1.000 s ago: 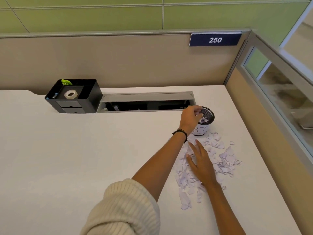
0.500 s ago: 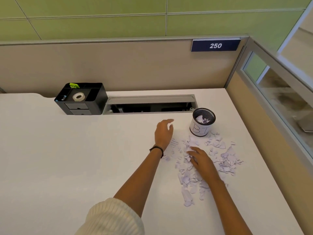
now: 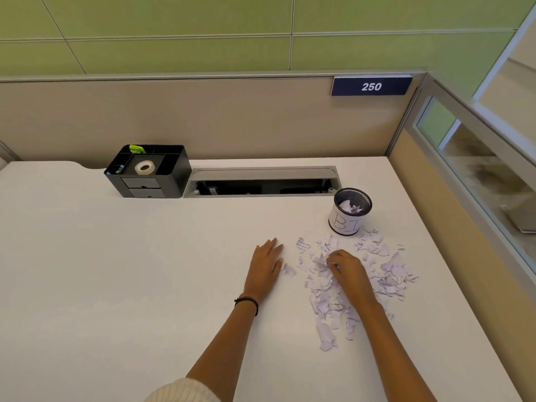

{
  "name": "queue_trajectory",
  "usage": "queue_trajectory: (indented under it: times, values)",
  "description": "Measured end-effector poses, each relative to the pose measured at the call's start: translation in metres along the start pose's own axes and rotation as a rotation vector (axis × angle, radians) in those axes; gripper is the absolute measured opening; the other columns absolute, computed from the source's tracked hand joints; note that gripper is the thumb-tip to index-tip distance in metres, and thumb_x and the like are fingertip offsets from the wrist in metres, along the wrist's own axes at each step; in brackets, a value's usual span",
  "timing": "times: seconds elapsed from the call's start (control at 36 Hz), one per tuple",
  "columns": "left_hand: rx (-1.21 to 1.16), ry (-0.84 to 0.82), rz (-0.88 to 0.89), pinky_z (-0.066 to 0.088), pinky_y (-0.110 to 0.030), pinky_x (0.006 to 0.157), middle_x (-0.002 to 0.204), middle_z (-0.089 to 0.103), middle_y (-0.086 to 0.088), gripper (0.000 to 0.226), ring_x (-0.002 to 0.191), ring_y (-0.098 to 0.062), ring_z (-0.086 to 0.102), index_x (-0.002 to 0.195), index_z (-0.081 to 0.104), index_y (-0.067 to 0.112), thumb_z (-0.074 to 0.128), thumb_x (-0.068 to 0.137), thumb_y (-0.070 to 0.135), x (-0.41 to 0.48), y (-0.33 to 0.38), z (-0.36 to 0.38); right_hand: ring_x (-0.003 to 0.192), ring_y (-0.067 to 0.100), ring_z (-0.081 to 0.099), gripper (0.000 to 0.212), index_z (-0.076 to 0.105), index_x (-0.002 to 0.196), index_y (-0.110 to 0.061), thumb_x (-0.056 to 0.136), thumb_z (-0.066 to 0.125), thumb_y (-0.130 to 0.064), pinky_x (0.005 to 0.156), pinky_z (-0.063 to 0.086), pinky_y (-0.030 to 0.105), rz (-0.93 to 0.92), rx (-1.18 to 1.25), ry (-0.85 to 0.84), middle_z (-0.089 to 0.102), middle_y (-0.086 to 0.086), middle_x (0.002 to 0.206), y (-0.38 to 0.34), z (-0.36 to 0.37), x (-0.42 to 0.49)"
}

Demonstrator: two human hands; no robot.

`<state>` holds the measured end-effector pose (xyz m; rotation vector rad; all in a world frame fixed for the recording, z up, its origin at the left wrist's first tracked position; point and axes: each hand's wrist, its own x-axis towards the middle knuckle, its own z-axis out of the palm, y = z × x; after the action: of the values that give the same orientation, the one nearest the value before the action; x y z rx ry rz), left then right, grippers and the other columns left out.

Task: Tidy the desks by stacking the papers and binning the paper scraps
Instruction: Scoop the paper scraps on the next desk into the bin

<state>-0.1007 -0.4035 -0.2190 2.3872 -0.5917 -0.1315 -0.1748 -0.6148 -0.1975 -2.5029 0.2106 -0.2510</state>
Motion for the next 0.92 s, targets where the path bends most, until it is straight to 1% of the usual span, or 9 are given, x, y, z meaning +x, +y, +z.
queue_trajectory:
  times: [0.14, 0.28, 0.36, 0.47, 0.58, 0.64, 0.69, 0.81, 0.92]
  values:
    - [0.05, 0.006, 0.014, -0.001, -0.023, 0.113, 0.151, 0.031, -0.006, 0.04, 0.139, -0.021, 0.028, 0.138, 0.044, 0.011, 0.042, 0.098, 0.017, -0.005, -0.003, 0.003, 0.083, 0.014, 0.06, 0.012, 0.07, 0.092, -0.001, 0.084, 0.062, 0.001, 0.074, 0.043, 0.014, 0.029, 0.13, 0.103, 0.068, 0.01, 0.095, -0.008, -0.011, 0.008]
    - [0.085, 0.035, 0.023, 0.004, -0.024, 0.114, 0.148, 0.037, -0.004, 0.058, 0.136, -0.019, 0.034, 0.135, 0.047, 0.013, 0.015, 0.094, 0.038, -0.006, -0.003, 0.004, 0.081, 0.006, 0.061, 0.013, 0.07, 0.089, -0.007, 0.081, 0.065, 0.002, 0.068, 0.051, 0.011, 0.074, 0.365, 0.251, 0.068, 0.006, 0.091, -0.023, -0.027, 0.02]
    - [0.102, 0.042, 0.022, 0.006, -0.026, 0.115, 0.147, 0.038, -0.003, 0.061, 0.136, -0.018, 0.035, 0.136, 0.047, 0.014, 0.012, 0.093, 0.039, -0.004, -0.006, 0.008, 0.077, -0.001, 0.058, 0.016, 0.07, 0.092, -0.008, 0.082, 0.064, 0.002, 0.066, 0.046, 0.004, 0.096, 0.445, 0.331, 0.067, 0.004, 0.087, -0.031, -0.041, 0.032]
    - [0.107, 0.041, 0.016, 0.008, -0.028, 0.116, 0.147, 0.039, -0.003, 0.059, 0.135, -0.018, 0.036, 0.135, 0.048, 0.015, 0.013, 0.093, 0.038, -0.003, -0.007, 0.009, 0.082, 0.014, 0.058, 0.014, 0.07, 0.096, -0.001, 0.083, 0.065, -0.002, 0.07, 0.042, 0.003, 0.144, 0.453, 0.41, 0.067, 0.007, 0.091, -0.031, -0.056, 0.057]
    - [0.122, 0.039, 0.02, 0.008, -0.028, 0.116, 0.147, 0.039, -0.002, 0.058, 0.135, -0.017, 0.035, 0.136, 0.047, 0.015, 0.013, 0.094, 0.037, -0.003, -0.007, 0.009, 0.084, 0.019, 0.06, 0.015, 0.07, 0.097, 0.0, 0.084, 0.064, -0.005, 0.068, 0.041, 0.0, 0.132, 0.381, 0.454, 0.069, 0.012, 0.094, -0.027, -0.064, 0.083]
    - [0.127, 0.039, 0.02, 0.01, -0.029, 0.116, 0.146, 0.04, -0.002, 0.057, 0.135, -0.017, 0.036, 0.135, 0.048, 0.015, 0.014, 0.095, 0.036, -0.003, -0.008, 0.01, 0.087, 0.02, 0.062, 0.017, 0.07, 0.098, 0.001, 0.084, 0.064, -0.006, 0.073, 0.045, 0.006, 0.152, 0.373, 0.485, 0.069, 0.015, 0.098, -0.024, -0.068, 0.094]
    - [0.128, 0.04, 0.018, 0.013, -0.031, 0.116, 0.146, 0.041, -0.002, 0.055, 0.134, -0.018, 0.038, 0.135, 0.049, 0.015, 0.015, 0.096, 0.035, -0.003, -0.008, 0.01, 0.091, 0.024, 0.063, 0.019, 0.069, 0.101, 0.001, 0.085, 0.063, -0.007, 0.08, 0.052, 0.021, 0.176, 0.373, 0.495, 0.069, 0.016, 0.102, -0.021, -0.071, 0.104]
    - [0.129, 0.038, 0.012, 0.013, -0.031, 0.116, 0.145, 0.042, -0.003, 0.054, 0.133, -0.019, 0.039, 0.134, 0.05, 0.015, 0.017, 0.096, 0.034, -0.002, -0.008, 0.01, 0.094, 0.025, 0.063, 0.021, 0.069, 0.104, 0.001, 0.087, 0.062, -0.009, 0.081, 0.051, 0.02, 0.212, 0.34, 0.474, 0.068, 0.015, 0.104, -0.016, -0.073, 0.115]
    - [0.12, 0.044, 0.011, 0.013, -0.03, 0.115, 0.145, 0.043, -0.004, 0.054, 0.132, -0.019, 0.04, 0.133, 0.05, 0.014, 0.017, 0.096, 0.034, -0.002, -0.007, 0.009, 0.095, 0.029, 0.063, 0.018, 0.07, 0.1, -0.001, 0.088, 0.059, -0.008, 0.087, 0.054, 0.04, 0.263, 0.322, 0.447, 0.068, 0.016, 0.103, -0.014, -0.07, 0.119]
